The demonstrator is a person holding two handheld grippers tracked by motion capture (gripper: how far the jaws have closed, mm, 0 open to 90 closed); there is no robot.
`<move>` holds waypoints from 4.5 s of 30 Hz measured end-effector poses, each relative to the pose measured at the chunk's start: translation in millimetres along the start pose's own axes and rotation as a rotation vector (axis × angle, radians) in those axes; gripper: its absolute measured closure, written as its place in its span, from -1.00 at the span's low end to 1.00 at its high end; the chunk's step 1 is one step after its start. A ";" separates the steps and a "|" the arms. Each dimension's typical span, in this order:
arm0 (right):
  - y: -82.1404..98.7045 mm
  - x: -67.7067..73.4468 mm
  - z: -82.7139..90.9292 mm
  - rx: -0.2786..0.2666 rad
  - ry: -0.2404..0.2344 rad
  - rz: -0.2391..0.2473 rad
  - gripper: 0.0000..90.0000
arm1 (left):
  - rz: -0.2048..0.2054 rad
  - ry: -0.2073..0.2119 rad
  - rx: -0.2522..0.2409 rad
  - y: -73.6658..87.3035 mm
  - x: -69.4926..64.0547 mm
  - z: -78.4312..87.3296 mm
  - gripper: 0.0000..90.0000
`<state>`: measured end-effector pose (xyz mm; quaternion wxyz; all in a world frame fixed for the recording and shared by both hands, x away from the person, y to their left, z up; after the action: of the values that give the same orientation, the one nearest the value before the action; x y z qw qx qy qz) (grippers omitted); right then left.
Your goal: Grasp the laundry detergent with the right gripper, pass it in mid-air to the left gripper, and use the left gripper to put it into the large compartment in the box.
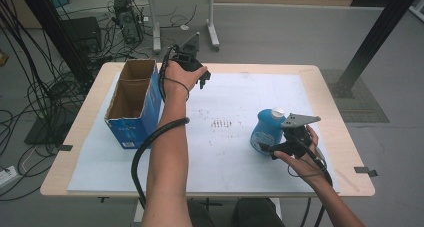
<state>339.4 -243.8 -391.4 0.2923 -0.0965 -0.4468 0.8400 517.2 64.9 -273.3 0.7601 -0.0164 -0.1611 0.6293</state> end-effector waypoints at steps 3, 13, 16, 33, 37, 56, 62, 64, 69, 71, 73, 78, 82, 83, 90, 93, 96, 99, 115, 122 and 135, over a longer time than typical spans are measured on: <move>-0.7 0.2 0.0 -0.005 -0.005 0.003 -0.95 | 0.000 0.001 0.002 -0.3 0.0 0.3 -0.85; 1.1 0.5 0.0 -0.005 -0.004 -0.002 -0.95 | -0.003 0.011 -0.009 1.2 -1.9 -1.3 -0.85; 1.3 1.3 -0.9 -0.006 -0.005 -0.006 -0.95 | -0.005 0.011 -0.007 1.3 -1.7 -2.2 -0.85; 1.6 -3.3 1.1 -0.008 0.010 -0.017 -0.78 | -0.013 0.008 -0.007 0.1 -2.4 1.7 -0.84; 2.1 -4.5 0.9 -0.009 0.010 -0.020 -0.71 | -0.009 0.008 -0.008 0.4 -1.5 1.9 -0.84; -1.3 -5.3 -4.7 -0.019 0.005 -0.021 -0.40 | -0.003 0.000 -0.009 2.6 4.3 2.4 -0.84; -1.9 -5.8 -5.5 -0.020 0.006 -0.020 -0.35 | 0.000 -0.002 -0.009 3.2 4.9 2.2 -0.84; -3.0 -5.0 -5.8 -0.021 0.005 -0.015 -0.31 | 0.002 0.000 -0.013 3.1 5.1 2.5 -0.85; -2.8 -5.9 -6.8 -0.018 0.005 -0.015 -0.27 | 0.000 0.000 -0.014 3.0 5.4 3.7 -0.85; -2.4 -6.0 -7.0 -0.016 0.006 -0.016 -0.27 | 0.000 0.000 -0.014 3.0 5.5 3.7 -0.84; -2.0 -6.1 -7.2 -0.018 0.007 -0.016 -0.25 | 0.002 0.001 -0.015 3.2 6.0 3.6 -0.85; -1.4 -6.2 -6.7 -0.018 0.006 -0.010 -0.12 | 0.001 0.001 -0.012 3.7 5.9 2.6 -0.84; -1.3 -6.9 -6.1 -0.019 0.008 -0.009 -0.08 | 0.000 -0.003 -0.010 3.8 5.4 2.0 -0.84; -1.1 -6.4 -6.2 -0.020 0.011 -0.004 -0.08 | -0.001 -0.005 -0.008 3.7 5.3 1.8 -0.84; -0.9 -6.2 -6.2 -0.020 0.013 0.000 -0.07 | 0.001 -0.004 -0.013 2.9 5.4 4.0 -0.85; -0.2 -6.0 -6.2 -0.026 0.016 0.001 -0.07 | 0.003 -0.005 -0.015 3.2 5.8 5.1 -0.85; -0.1 -5.8 -6.1 -0.027 0.016 0.001 -0.07 | 0.004 -0.007 -0.014 3.6 6.1 5.2 -0.85; -0.4 -5.8 -6.2 -0.024 0.016 0.004 -0.06 | 0.000 -0.010 -0.012 4.2 6.2 4.9 -0.84; -0.6 -4.6 -6.7 -0.022 0.027 0.003 -0.06 | 0.004 -0.013 -0.015 6.4 8.8 8.5 -0.85; -1.1 -4.6 -6.8 -0.019 0.029 0.000 -0.06 | -0.008 -0.016 -0.014 7.8 8.1 8.6 -0.85; -0.7 -4.6 -6.9 -0.022 0.029 0.003 -0.06 | -0.003 -0.012 -0.023 8.1 8.9 14.6 -0.85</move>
<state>346.3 -241.4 -395.2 0.2964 -0.1127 -0.4515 0.8340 507.0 72.6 -259.3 0.7599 -0.0212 -0.1728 0.6263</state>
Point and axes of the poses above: each handheld gripper's, and its own axes: z roughly backward along the jaws, y roughly out of its underside, x roughly to its left, the point moved 1 cm from there along -z, roughly forward along the jaws, and after that the axes turned 10 degrees about -y, right-handed, at the moved point
